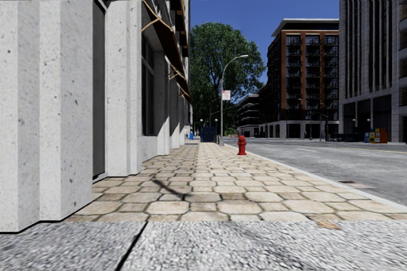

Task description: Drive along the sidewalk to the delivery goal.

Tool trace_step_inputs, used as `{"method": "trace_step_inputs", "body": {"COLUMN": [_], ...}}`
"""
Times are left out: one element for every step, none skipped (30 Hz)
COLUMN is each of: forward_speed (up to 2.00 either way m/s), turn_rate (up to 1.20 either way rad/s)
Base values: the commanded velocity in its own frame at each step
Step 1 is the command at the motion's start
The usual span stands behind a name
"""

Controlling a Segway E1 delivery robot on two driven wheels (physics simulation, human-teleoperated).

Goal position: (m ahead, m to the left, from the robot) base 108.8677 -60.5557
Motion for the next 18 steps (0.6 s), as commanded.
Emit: {"method": "trace_step_inputs", "body": {"forward_speed": [2.0, 2.0, 2.0, 2.0, 2.0, 2.0, 2.0, 2.0, 2.0, 2.0, 2.0, 2.0, 2.0, 2.0, 2.0, 2.0, 2.0, 2.0], "turn_rate": [0.0, 0.0, 0.0, 0.0, 0.0, 0.0, 0.0, 0.0, 0.0, 0.0, 0.0, 0.0, 0.0, 0.0, 0.0, 0.0, 0.0, 0.0]}}
